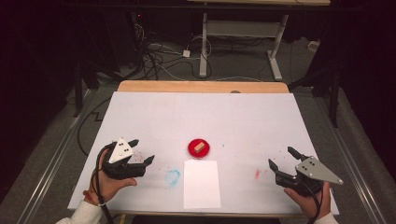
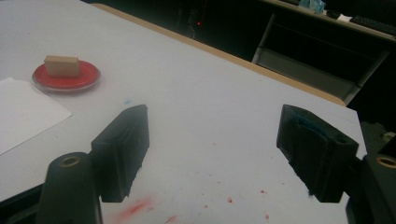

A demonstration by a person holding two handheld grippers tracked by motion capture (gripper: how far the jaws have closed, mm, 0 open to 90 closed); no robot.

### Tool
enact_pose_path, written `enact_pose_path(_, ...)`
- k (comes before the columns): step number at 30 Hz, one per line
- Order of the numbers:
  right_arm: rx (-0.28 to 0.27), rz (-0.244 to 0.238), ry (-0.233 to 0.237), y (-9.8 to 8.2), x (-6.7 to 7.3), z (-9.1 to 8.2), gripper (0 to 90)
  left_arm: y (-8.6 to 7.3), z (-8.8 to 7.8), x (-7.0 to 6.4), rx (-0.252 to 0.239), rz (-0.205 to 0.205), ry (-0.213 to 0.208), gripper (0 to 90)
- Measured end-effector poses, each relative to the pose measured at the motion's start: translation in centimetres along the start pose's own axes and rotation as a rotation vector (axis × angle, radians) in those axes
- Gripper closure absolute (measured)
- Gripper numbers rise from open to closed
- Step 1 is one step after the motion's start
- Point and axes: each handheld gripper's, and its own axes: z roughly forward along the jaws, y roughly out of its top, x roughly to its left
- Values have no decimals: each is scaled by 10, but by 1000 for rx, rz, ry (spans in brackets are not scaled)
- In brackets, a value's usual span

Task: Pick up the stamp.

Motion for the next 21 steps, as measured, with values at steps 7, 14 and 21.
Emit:
enact_pose_path(7, -7, -3, 5, 1, 1, -1, 249, 20, 5, -10, 15, 2, -41, 231)
enact_pose_path(14, -6, -4, 6, 1, 1, -1, 243, 33, 9, -15, 34, 34, -68, 231)
enact_pose_path(21, -21, -11, -9, 2, 2, -3, 248, 44, 14, -17, 53, 62, -83, 231)
